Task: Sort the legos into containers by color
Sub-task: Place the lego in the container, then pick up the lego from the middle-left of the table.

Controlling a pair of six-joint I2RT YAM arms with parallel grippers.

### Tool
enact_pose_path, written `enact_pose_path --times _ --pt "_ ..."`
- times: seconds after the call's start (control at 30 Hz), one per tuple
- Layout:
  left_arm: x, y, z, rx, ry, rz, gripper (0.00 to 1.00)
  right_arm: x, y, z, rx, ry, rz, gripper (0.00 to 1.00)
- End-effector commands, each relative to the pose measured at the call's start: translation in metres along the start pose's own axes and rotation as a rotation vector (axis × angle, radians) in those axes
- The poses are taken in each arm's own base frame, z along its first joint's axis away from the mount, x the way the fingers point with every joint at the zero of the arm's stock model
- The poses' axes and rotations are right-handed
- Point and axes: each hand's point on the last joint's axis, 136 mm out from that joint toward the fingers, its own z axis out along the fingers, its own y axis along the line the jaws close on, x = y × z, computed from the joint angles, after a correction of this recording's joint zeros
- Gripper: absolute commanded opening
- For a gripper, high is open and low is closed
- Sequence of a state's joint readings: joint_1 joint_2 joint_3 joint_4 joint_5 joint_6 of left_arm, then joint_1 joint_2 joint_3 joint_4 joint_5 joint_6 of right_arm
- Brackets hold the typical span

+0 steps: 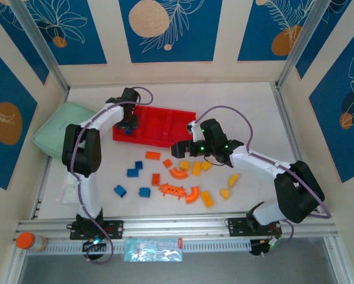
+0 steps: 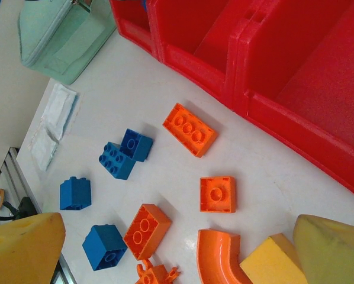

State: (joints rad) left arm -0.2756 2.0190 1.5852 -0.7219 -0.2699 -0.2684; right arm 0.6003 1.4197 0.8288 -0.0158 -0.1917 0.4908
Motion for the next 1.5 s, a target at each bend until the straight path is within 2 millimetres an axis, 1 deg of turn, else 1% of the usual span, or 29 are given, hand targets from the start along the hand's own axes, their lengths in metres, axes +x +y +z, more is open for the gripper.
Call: enact_pose_path --times 0.0,0.13,0.33,0.43,0.57,0.7,0.8,0.87,1.0,1.17,1.27,1.33,1.47 --pt "-0.012 0.003 -0.016 0.017 -0.031 0.003 0.46 -0.010 0.011 -0.007 -0.037 -0.020 -0.009 0.99" --pt "-0.014 0.006 -0.025 0.014 -0.035 0.006 0.46 -0.011 0.013 -0.010 -0.039 -0.023 -0.012 0.99" --pt "-0.011 0.005 -0.060 0.079 -0.080 -0.028 0.45 -0.012 0.020 -0.018 -0.052 -0.026 -0.012 0.99" --pt "-0.001 0.004 -0.077 0.122 -0.092 -0.053 0.44 -0.009 0.021 -0.020 -0.051 -0.015 -0.012 0.99" --pt "0.022 0.003 -0.096 0.189 -0.102 -0.096 0.44 -0.001 0.021 -0.025 -0.053 0.010 -0.008 0.99" --pt "0.056 -0.001 -0.116 0.259 -0.102 -0.135 0.44 0.014 0.020 -0.028 -0.067 0.043 0.001 0.99" --pt "0.088 -0.007 -0.129 0.294 -0.100 -0.143 0.44 0.028 0.018 -0.028 -0.076 0.071 0.006 0.99" --pt "0.113 -0.013 -0.135 0.316 -0.093 -0.138 0.45 0.038 0.017 -0.027 -0.083 0.091 0.001 0.99" --pt "0.164 -0.017 -0.138 0.302 -0.038 -0.135 0.46 0.058 0.018 -0.023 -0.090 0.129 -0.021 0.99" --pt "0.219 -0.039 -0.142 0.335 0.032 -0.093 0.49 0.086 0.025 -0.015 -0.091 0.183 -0.065 0.99" --pt "0.243 -0.045 -0.142 0.317 0.054 -0.075 0.51 0.099 0.026 -0.011 -0.092 0.192 -0.061 0.99" --pt "0.255 -0.050 -0.142 0.323 0.063 -0.062 0.53 0.104 0.026 -0.011 -0.093 0.191 -0.051 0.99" --pt "0.280 -0.070 -0.137 0.373 0.141 0.003 0.57 0.111 0.026 -0.010 -0.083 0.187 -0.043 0.99"
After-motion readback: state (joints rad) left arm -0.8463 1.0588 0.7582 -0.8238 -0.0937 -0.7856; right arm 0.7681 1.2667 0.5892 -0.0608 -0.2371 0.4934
